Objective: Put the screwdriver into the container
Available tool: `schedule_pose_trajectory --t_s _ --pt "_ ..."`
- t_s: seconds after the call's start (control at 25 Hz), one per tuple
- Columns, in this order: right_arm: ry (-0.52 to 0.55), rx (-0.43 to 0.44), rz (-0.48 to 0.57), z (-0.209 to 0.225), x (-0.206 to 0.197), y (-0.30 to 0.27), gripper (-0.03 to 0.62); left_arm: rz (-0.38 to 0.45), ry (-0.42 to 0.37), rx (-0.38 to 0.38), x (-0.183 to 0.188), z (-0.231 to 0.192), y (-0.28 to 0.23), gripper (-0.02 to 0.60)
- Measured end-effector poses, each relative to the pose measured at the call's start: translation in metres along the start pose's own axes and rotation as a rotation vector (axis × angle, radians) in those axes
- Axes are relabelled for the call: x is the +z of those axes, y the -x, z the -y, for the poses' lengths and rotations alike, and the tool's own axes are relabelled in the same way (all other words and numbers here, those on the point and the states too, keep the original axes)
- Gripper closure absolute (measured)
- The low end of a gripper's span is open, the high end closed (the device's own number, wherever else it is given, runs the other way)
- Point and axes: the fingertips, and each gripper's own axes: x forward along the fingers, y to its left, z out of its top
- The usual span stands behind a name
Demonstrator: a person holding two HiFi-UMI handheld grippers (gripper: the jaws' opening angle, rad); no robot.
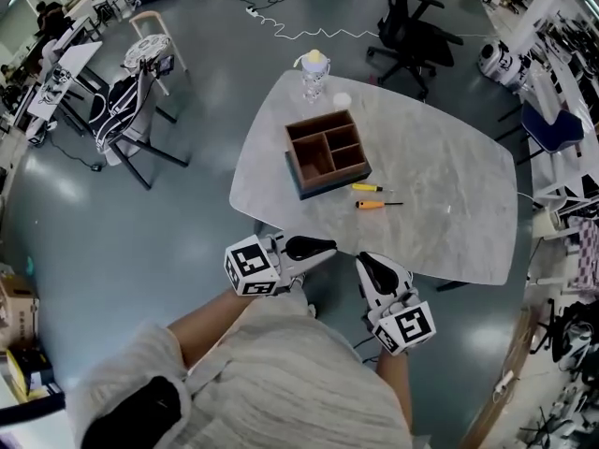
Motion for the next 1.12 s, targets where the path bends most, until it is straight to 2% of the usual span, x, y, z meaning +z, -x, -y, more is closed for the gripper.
schedule_pose_trajectory --t_s 0.12,0.24,0.28,0.48,0.68,0.92,1.12 --pt "0.012 0.024 -0.024 0.019 0.001 -0.020 0.580 -0.001 0.010 -0.015 0.002 -0.019 -0.004 0.555" --pt "0.024 0.058 -0.065 0.035 -0.001 -0.040 0.580 -0.010 0.027 -0.061 0.003 -0.031 -0.015 0.462" --pt "0.030 0.062 -0.077 0.041 -0.002 -0.046 0.580 -0.009 0.027 -0.077 0.004 -0.036 -0.018 0.449" --pt "0.073 0.065 -0.119 0.074 -0.006 -0.077 0.580 0.021 -0.021 -0.104 0.020 -0.075 -0.031 0.434" --pt "0.097 0.062 -0.196 0.106 -0.020 -0.091 0.568 0.024 -0.014 -0.120 0.020 -0.099 -0.043 0.434" --pt "0.210 0.188 -0.363 0.144 -0.042 -0.102 0.528 0.001 0.016 -0.089 0.011 -0.115 -0.070 0.434" --pt "0.313 0.322 -0.491 0.172 -0.053 -0.102 0.520 0.004 0.037 -0.009 0.009 -0.126 -0.100 0.434"
